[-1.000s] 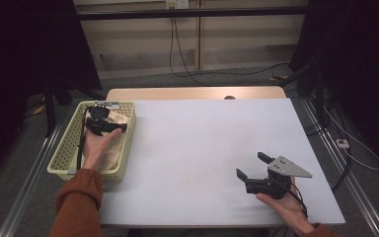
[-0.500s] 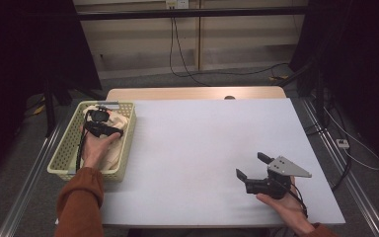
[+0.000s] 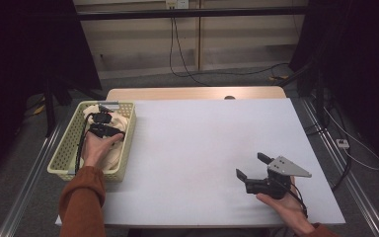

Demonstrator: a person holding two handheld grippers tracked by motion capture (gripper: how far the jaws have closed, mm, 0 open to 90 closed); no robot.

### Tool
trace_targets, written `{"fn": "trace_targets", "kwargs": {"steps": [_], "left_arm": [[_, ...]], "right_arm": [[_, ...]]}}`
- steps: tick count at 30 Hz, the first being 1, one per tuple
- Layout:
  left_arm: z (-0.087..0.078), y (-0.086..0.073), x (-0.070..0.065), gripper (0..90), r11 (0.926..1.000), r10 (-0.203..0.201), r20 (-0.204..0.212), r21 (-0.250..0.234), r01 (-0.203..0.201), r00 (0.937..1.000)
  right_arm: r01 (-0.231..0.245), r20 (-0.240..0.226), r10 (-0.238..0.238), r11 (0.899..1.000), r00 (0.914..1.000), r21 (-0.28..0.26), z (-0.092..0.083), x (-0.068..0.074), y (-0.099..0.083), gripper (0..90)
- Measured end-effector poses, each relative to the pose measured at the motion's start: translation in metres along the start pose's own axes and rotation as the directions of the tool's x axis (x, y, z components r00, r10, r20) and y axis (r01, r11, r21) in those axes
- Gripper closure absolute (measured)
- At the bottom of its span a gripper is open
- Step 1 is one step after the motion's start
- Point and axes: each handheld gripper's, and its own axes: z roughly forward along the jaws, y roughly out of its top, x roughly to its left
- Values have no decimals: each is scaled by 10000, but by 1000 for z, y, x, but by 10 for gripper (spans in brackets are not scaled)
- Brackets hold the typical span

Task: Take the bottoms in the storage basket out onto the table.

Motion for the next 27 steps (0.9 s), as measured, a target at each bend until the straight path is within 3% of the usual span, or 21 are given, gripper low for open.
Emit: {"fn": "trace_targets", "kwargs": {"steps": [4, 8, 13, 17, 20, 22, 27], "left_arm": [[-2, 1, -4, 569, 9998, 89, 20, 178, -90, 10000], [-6, 2, -9, 678, 9965, 825, -324, 184, -820, 9961], [-11, 0, -8, 708, 9938, 1078, -564, -205, -1091, 9926], [-17, 0, -10, 710, 9897, 1246, -528, -638, -1279, 9908], [-23, -1, -9, 710, 9830, 1356, -551, -1169, -1413, 9892], [-28, -2, -5, 710, 9802, 1200, -531, -1519, -1268, 9914], [-38, -3, -4, 710, 9697, 1263, -540, -2036, -1348, 9905]], "right_arm": [[12, 12, -12, 10000, 10000, 24, 0, 0, 0, 60], [23, -11, -23, 10000, 10000, 7, 0, 0, 0, 61], [-49, 44, 49, 10000, 10000, 30, 0, -1, 0, 61], [-28, 36, 28, 10000, 10000, 33, 1, -1, 0, 61], [-111, 42, 111, 9999, 9999, 12, 1, -1, 0, 61], [-100, 46, 100, 9999, 9999, -36, 0, -1, 0, 61], [-137, 68, 137, 9999, 9999, -29, 0, -2, 0, 61]]}}
